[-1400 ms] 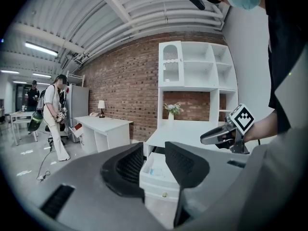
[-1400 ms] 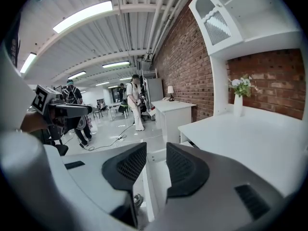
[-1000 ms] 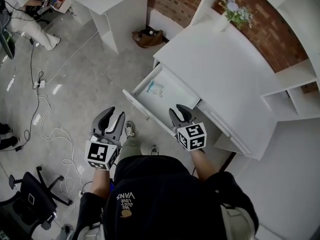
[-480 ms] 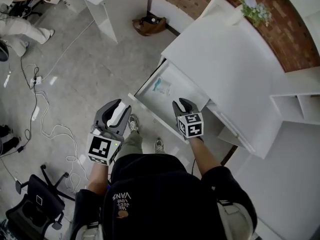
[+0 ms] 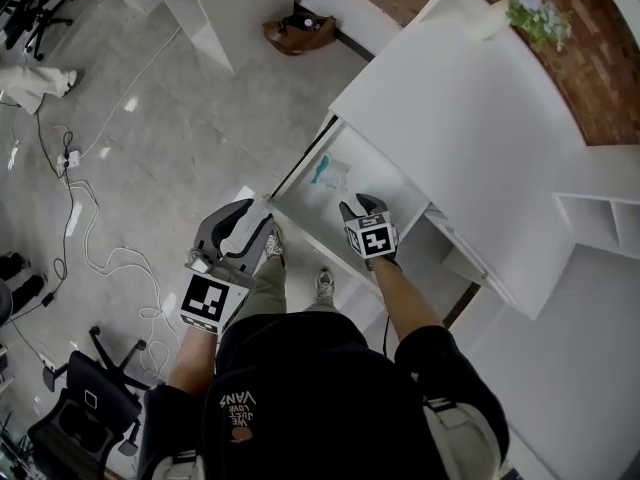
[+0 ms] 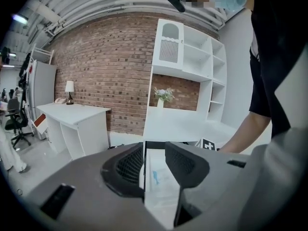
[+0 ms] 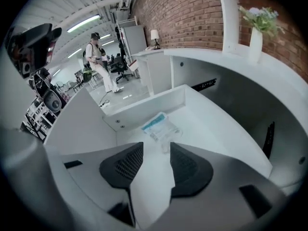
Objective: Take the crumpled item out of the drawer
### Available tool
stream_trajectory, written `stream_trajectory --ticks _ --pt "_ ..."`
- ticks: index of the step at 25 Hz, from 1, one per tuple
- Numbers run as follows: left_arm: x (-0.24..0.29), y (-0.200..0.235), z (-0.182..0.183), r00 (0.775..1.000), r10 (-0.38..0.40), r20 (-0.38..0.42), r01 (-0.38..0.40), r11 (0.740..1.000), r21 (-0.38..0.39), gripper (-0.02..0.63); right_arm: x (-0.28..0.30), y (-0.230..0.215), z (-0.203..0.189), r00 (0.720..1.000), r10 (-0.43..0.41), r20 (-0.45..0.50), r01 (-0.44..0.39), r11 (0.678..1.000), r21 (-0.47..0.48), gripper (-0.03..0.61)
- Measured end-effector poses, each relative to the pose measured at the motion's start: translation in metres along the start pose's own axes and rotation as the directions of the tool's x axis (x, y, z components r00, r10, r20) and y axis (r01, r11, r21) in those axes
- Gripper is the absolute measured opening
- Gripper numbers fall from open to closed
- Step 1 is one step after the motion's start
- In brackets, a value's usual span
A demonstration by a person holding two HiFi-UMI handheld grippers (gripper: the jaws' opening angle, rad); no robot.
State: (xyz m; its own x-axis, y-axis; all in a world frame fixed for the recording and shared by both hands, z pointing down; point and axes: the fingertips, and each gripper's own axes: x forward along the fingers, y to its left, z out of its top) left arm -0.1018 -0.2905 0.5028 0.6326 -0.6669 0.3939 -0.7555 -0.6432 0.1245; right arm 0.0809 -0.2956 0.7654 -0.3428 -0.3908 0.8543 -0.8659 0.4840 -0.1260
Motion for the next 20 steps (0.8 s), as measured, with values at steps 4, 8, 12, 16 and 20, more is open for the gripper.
stream_trajectory --ticks 4,8,12,16,20 --pt "0.014 0.002 0.0 0.999 -0.031 -0.012 0.032 0.999 0.019 0.121 0.023 -0.008 -0.008 0.999 -0.003 -0.053 0.003 1.0 -0.003 0.15" --pt "0.026 0.005 -0.002 0.999 -0.05 -0.022 0.05 0.998 0.027 0.121 0.042 -0.011 -0.011 0.997 0.015 -0.076 -0.014 1.0 0.009 0.155" --pt "0.034 0.006 -0.005 0.997 -0.068 -0.036 0.069 0.997 0.039 0.121 0.06 -0.014 -0.015 0.994 0.025 -0.105 -0.023 0.999 0.023 0.166" --pt "0.038 0.007 -0.013 0.995 -0.075 -0.064 0.077 0.997 0.021 0.121 0.07 -0.016 -0.019 0.992 0.01 -0.126 -0.011 1.0 -0.01 0.166" --pt "0.041 0.009 -0.015 0.994 -0.074 -0.079 0.076 0.997 0.022 0.121 0.079 -0.015 -0.021 0.99 0.014 -0.139 -0.018 0.999 -0.028 0.159"
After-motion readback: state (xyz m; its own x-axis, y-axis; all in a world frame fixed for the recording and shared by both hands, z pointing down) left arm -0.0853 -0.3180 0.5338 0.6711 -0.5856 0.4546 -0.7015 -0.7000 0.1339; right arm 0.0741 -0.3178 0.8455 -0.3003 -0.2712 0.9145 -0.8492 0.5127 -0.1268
